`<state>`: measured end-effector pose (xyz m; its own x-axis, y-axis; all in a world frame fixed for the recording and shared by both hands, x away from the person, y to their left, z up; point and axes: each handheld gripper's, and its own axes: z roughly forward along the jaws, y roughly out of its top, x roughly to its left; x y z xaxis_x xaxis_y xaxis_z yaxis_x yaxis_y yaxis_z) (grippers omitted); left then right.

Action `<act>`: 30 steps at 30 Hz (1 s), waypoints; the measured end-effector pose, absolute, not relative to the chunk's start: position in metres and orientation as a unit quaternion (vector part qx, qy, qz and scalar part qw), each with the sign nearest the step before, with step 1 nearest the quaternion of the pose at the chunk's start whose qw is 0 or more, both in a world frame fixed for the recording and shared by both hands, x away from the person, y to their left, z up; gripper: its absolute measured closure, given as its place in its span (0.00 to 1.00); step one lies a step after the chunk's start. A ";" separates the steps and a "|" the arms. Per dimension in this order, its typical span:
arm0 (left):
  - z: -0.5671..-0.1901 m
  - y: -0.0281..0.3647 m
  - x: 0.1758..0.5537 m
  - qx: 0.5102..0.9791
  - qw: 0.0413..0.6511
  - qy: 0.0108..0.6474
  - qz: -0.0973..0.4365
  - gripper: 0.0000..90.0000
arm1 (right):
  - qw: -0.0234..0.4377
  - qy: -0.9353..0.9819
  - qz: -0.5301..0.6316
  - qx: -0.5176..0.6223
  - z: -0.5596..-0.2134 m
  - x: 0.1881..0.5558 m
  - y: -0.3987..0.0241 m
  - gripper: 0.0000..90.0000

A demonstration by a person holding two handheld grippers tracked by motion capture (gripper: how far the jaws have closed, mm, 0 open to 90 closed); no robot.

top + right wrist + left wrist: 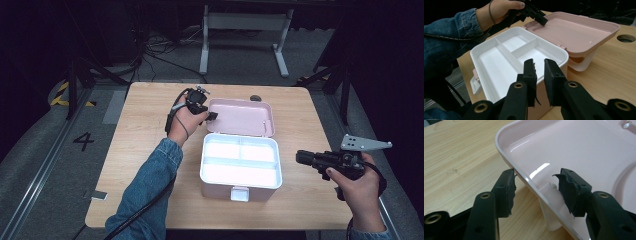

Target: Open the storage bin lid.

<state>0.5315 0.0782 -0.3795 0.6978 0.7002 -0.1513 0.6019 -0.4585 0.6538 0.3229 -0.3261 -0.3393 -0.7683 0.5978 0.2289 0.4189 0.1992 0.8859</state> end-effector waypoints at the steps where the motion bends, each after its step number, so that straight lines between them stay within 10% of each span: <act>1: -0.379 0.079 0.531 0.852 0.353 0.381 0.072 0.52 | 0.083 0.770 0.540 0.330 -0.339 0.323 -0.326 0.89; 30: -0.285 0.138 0.409 0.849 0.392 0.319 0.152 0.37 | 0.064 0.779 0.540 0.312 -0.339 0.353 -0.310 0.87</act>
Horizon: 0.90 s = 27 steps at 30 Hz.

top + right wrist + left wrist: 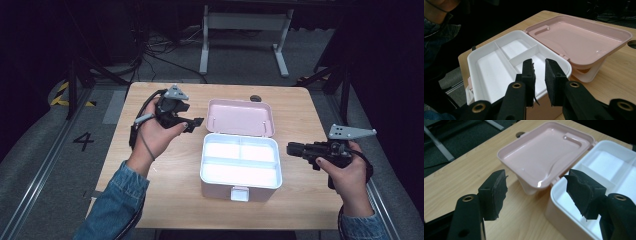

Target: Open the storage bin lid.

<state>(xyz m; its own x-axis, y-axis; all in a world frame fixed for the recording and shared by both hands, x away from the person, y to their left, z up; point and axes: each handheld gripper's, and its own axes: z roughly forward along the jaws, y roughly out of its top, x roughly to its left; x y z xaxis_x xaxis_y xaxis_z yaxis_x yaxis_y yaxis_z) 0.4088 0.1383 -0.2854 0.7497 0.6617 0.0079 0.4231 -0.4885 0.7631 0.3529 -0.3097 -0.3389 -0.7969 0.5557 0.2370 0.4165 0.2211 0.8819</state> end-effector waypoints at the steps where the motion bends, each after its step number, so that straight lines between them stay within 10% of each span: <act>1: -0.285 0.138 0.409 0.849 0.392 0.319 0.152 0.37 | 0.064 0.779 0.540 0.312 -0.339 0.353 -0.310 0.87; 27: -0.327 0.240 0.338 0.832 0.353 0.395 0.164 0.36 | 0.113 0.793 0.456 0.387 -0.356 0.373 -0.350 0.67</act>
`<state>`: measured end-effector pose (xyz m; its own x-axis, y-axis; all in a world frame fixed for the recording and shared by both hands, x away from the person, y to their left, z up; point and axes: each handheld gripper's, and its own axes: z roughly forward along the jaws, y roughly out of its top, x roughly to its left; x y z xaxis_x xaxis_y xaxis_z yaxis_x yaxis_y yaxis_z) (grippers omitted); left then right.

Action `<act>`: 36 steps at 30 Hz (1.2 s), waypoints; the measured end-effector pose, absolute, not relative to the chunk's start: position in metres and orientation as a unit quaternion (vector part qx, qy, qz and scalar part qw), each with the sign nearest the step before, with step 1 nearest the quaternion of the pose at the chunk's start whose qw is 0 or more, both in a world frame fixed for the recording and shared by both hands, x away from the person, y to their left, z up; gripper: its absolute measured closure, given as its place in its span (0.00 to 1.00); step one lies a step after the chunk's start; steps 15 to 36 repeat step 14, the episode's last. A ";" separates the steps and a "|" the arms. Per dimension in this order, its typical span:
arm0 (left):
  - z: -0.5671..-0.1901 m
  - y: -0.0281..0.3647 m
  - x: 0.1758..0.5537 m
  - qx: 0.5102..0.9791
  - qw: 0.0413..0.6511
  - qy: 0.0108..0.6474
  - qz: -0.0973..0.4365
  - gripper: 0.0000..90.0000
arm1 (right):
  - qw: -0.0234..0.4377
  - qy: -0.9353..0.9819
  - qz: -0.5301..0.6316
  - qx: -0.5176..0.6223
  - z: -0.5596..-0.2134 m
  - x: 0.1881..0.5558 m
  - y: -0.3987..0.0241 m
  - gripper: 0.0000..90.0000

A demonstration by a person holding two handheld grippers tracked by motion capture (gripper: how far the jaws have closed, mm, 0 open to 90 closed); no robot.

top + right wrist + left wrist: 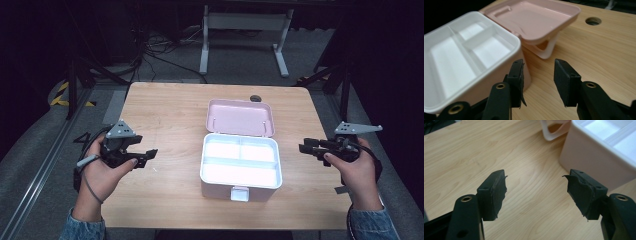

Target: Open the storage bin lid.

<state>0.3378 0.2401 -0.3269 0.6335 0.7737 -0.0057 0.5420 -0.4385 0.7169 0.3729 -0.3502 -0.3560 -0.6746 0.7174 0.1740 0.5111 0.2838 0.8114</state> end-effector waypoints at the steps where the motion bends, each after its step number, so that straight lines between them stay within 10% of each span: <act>1: -0.329 0.243 0.339 0.832 0.351 0.397 0.168 0.36 | 0.118 0.793 0.452 0.390 -0.357 0.374 -0.352 0.66; 36: -0.362 0.266 0.353 0.830 0.291 0.446 0.167 0.34 | 0.134 0.787 0.439 0.413 -0.370 0.378 -0.367 0.60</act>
